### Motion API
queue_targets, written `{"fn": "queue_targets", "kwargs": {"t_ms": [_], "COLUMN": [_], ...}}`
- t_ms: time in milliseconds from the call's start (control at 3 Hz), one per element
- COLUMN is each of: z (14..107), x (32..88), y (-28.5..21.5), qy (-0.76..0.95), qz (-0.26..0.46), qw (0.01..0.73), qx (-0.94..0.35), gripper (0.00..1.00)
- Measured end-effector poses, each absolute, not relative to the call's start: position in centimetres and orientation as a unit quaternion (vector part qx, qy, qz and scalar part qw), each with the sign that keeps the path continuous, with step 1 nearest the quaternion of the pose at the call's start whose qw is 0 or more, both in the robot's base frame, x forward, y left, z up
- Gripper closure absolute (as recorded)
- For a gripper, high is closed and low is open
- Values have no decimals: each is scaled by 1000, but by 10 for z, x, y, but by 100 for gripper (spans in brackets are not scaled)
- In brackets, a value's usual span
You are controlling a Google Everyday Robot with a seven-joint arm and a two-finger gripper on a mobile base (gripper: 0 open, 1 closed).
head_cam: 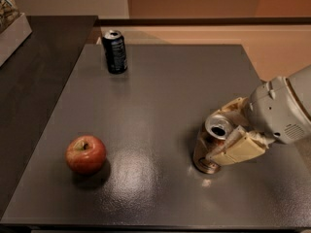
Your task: Knock orange can over
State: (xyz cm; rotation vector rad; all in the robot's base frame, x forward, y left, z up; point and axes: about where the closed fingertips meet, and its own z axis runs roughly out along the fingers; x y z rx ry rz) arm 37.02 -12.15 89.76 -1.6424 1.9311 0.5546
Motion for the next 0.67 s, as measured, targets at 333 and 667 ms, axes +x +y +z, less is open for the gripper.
{"fn": "queue_targets", "kwargs": {"t_ms": [333,667], "z": [917,937], "x": [380,394], "y": [-122,-123], "qy": [714,714], "qz": [180,129], "qw": [263,230], "qx": [-623,-648], "gripper": [88,100]}}
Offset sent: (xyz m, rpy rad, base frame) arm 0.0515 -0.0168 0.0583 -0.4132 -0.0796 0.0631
